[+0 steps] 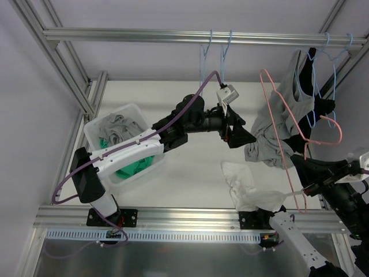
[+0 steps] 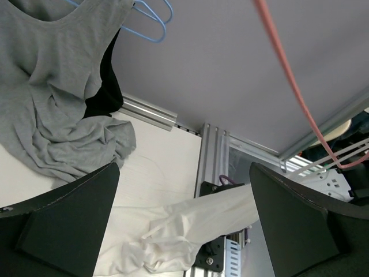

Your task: Remove the tank top from the hanger

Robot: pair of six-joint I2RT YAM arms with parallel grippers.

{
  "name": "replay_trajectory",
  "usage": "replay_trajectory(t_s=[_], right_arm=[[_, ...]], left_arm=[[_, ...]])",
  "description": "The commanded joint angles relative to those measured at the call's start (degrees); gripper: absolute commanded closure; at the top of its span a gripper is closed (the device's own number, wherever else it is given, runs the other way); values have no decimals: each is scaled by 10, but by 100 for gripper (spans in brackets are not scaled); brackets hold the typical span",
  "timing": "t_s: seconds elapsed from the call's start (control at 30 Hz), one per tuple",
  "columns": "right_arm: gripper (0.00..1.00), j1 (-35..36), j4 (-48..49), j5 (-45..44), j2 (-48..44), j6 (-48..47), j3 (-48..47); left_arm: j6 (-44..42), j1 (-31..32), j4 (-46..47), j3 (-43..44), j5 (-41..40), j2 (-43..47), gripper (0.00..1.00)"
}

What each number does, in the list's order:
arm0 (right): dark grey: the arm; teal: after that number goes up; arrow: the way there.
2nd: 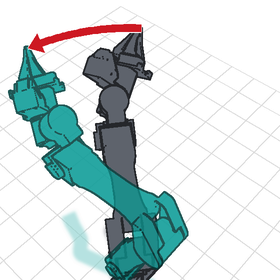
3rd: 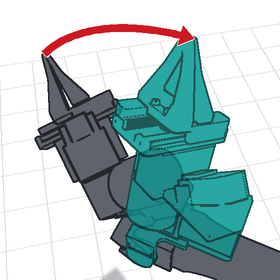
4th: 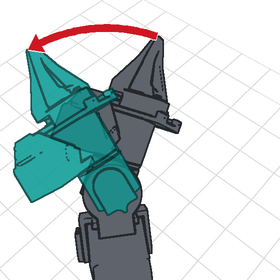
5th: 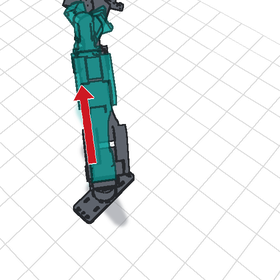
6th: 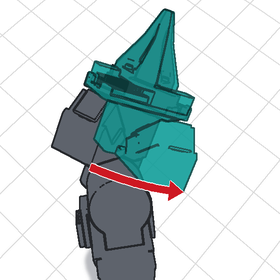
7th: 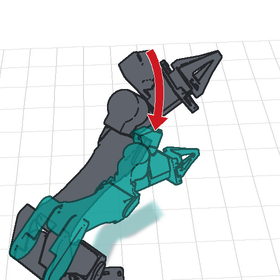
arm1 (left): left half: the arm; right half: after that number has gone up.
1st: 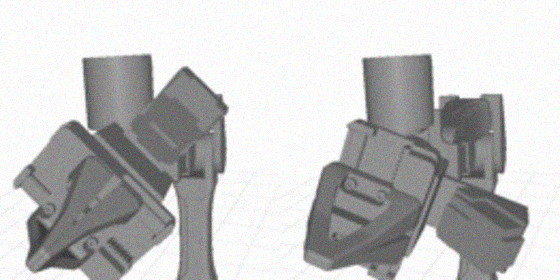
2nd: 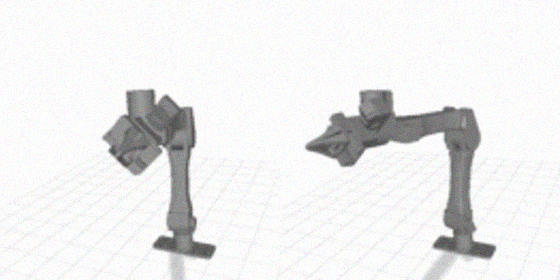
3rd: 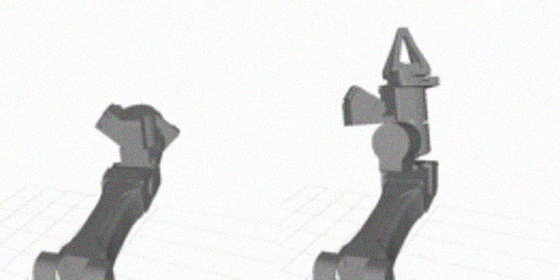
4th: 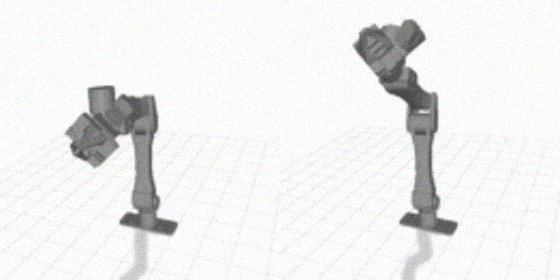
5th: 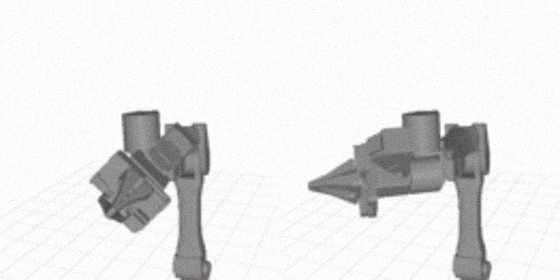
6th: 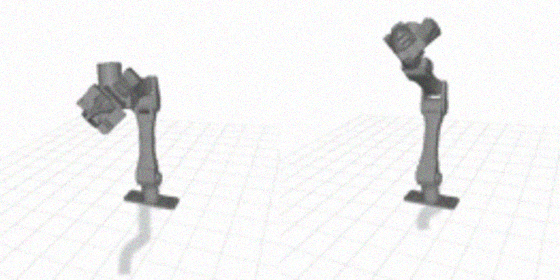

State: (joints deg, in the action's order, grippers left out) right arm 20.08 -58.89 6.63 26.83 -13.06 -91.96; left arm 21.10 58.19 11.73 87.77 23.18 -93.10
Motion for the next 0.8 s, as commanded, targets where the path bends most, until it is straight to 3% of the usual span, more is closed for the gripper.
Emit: replay_trajectory(t_s=[0.0, 0.07, 0.17, 0.33, 0.4, 0.43, 0.53, 0.6, 0.73, 0.77], right_arm=[[100, 3, 106, -13, 24, 3, -3], [100, 3, 161, -29, 7, -13, 58], [100, 3, 369, -35, -66, -43, 224], [100, 2, 830, 21, -135, -77, 493], [100, 3, 1004, 6, -123, -86, 544], [100, 2, 1027, -2, -101, -100, 553], [100, 3, 1040, -31, -65, -122, 548], [100, 2, 991, -105, -62, -107, 519], [100, 3, 732, -150, -41, -101, 386], [100, 2, 623, -155, -18, -95, 355]], left_arm=[[25, 2, 84, 2, 38, 10, 1], [22, 2, 84, 12, 62, 13, 1], [17, 3, 84, 23, 103, 11, 1], [-3, 17, 89, 9, 193, -1, 1], [-9, 24, 90, -5, 210, 0, 1], [-15, 31, 90, -29, 206, 7, 1], [-19, 39, 88, -87, 162, 23, 1], [-22, 41, 75, -108, 148, 26, 1], [-40, 54, 37, -145, 115, 32, 1], [-43, 63, 33, -154, 107, 34, 1]])
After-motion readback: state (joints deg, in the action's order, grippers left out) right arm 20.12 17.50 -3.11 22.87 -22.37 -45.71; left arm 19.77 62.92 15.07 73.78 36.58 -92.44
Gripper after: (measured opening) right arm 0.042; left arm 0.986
